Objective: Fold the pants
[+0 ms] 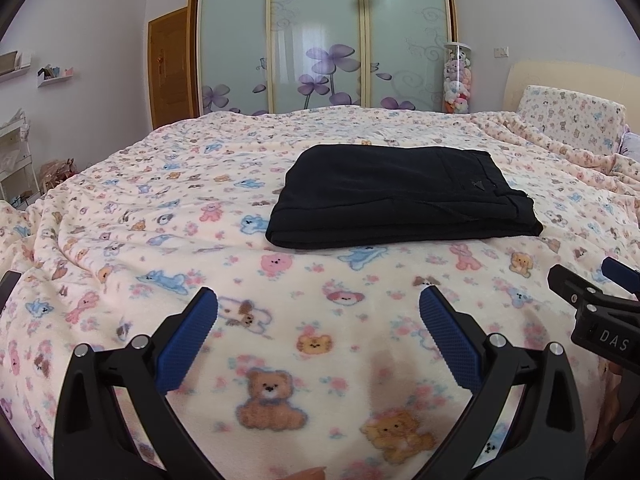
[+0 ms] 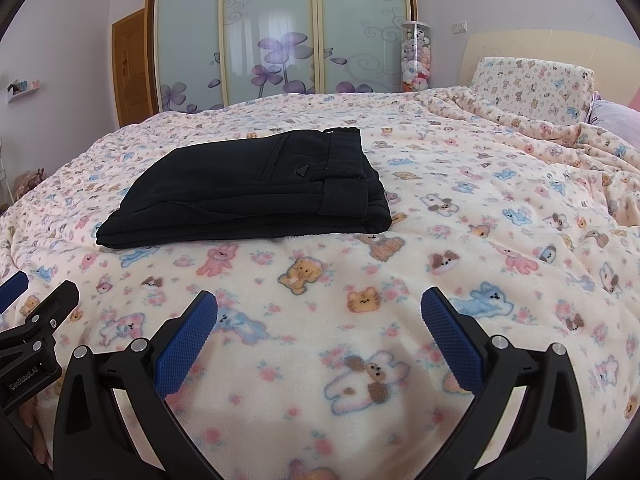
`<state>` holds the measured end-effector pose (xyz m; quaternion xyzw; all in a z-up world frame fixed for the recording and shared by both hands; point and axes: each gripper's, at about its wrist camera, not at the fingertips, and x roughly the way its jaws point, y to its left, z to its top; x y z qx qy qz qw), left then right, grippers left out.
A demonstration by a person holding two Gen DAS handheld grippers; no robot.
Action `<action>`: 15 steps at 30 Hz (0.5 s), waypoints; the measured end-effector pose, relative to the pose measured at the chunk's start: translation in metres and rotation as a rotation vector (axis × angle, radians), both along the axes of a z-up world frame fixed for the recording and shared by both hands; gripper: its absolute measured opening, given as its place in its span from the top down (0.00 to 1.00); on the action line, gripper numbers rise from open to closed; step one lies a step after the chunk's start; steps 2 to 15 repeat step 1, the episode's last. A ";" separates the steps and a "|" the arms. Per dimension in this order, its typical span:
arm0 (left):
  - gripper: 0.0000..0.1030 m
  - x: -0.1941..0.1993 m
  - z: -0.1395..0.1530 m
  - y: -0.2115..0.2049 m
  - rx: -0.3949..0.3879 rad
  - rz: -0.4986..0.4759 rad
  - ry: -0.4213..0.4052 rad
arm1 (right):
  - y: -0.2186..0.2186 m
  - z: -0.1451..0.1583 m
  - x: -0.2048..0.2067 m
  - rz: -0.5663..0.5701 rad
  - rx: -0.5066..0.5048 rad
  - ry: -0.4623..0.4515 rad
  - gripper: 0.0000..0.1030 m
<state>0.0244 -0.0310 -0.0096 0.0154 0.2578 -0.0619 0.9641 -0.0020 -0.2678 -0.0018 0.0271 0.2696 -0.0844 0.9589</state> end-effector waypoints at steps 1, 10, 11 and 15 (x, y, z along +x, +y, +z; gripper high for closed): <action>0.02 0.000 0.000 0.000 0.001 0.000 0.001 | 0.000 0.000 0.000 0.000 0.000 0.000 0.01; 0.02 0.000 0.000 0.000 0.001 0.000 0.001 | 0.000 0.000 0.000 0.000 0.000 0.000 0.01; 0.02 0.000 0.000 0.000 0.001 0.000 0.001 | 0.000 0.000 0.000 0.000 0.000 0.000 0.01; 0.02 0.000 0.000 0.000 0.001 0.000 0.001 | 0.000 0.000 0.000 0.000 0.000 0.000 0.01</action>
